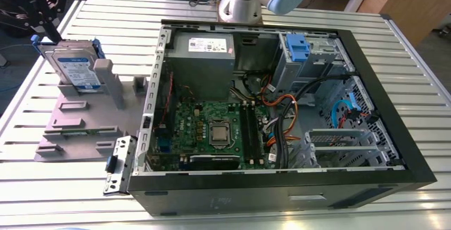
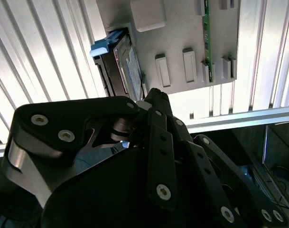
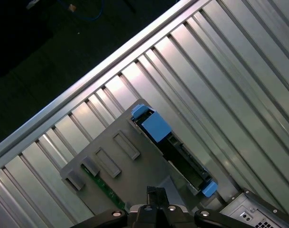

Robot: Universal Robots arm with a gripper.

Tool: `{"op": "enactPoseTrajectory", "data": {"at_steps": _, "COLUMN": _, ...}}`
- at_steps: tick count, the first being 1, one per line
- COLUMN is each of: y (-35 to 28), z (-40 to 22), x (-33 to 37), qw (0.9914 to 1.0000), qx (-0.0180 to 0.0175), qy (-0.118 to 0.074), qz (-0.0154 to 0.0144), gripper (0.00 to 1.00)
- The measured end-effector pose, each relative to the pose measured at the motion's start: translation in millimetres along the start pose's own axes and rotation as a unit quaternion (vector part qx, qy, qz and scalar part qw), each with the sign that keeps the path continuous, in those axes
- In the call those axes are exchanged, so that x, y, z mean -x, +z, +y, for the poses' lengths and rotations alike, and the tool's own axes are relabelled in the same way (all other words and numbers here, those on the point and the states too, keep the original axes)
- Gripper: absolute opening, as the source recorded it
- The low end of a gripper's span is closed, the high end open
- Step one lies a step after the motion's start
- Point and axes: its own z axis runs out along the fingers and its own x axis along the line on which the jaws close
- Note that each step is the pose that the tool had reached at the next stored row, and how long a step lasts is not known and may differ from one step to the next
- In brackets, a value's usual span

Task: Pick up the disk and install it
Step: 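Pick up the disk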

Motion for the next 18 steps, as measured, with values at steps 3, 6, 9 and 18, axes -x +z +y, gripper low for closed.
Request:
{"op": "enactPoseTrajectory", "data": {"at_steps": 3, "y": 0.0, "z": 0.0, "x": 0.0, "qw": 1.0, "qx": 0.0, "qy": -0.001, "qz": 0.0, "gripper": 0.11}}
{"op": "enactPoseTrajectory", "data": {"at_steps": 6, "y": -0.2, "z": 0.0, "x": 0.1, "qw": 1.0, "qx": 0.0001, "qy": -0.001, "qz": 0.0002, "gripper": 0.11}}
{"op": "enactPoseTrajectory", "data": {"at_steps": 9, "y": 0.0, "z": 0.0, "x": 0.0, "qw": 1.0, "qx": 0.0001, "qy": -0.001, "qz": 0.0001, "gripper": 0.11}}
{"op": "enactPoseTrajectory", "data": {"at_steps": 18, "y": 0.0, "z": 0.1, "x": 0.0, "qw": 0.99994, "qx": 0.0004, "qy": -0.011, "qz": 0.0002, "gripper": 0.11}}
